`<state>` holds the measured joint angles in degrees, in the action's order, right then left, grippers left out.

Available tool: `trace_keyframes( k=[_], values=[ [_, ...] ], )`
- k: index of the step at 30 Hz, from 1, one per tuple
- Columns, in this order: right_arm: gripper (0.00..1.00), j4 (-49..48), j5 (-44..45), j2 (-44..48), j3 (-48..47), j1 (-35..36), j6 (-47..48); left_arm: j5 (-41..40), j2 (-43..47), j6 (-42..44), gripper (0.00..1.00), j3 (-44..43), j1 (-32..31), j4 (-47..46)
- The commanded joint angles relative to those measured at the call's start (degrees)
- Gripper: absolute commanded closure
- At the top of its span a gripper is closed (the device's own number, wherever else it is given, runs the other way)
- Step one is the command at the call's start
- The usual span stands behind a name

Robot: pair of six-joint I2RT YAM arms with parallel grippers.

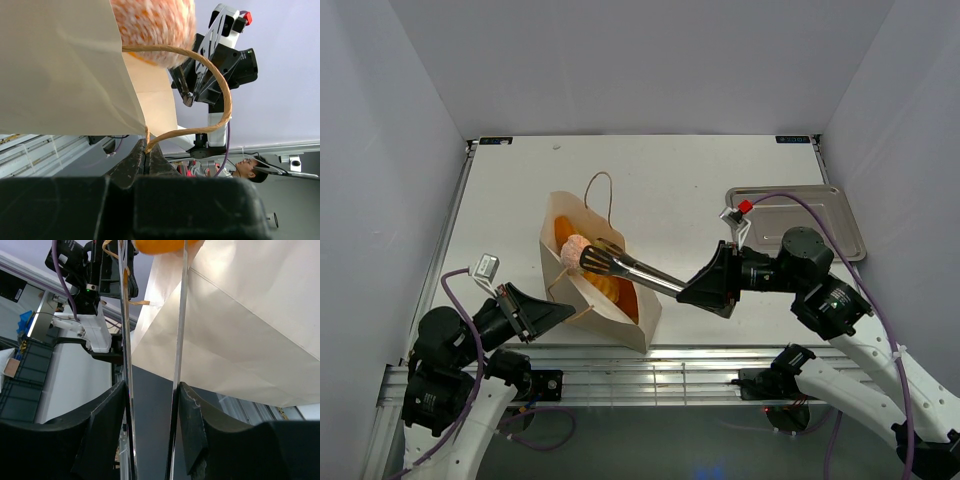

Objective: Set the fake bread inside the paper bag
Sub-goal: Place the fake bread in the paper bag.

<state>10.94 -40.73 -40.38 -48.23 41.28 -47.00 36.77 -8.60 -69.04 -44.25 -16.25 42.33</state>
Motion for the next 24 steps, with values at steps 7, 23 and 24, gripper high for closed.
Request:
trace_keyframes(
  k=[7,23,24],
  values=[
    [0.49,1.19,2.85,1.88,-3.36,0.3,2.09,-0.56,0.87,-0.22,1.0,-1.1,-0.1,0.65],
    [0.92,6.89,14.96,-0.48,-18.99,0.38,8.41,-0.65,1.13,-0.22,1.0,-0.75,-0.1,0.83],
    [0.92,8.38,19.68,-1.01,-20.92,0.3,9.81,-0.56,1.04,-0.31,1.0,-0.84,-0.1,0.83]
  ],
)
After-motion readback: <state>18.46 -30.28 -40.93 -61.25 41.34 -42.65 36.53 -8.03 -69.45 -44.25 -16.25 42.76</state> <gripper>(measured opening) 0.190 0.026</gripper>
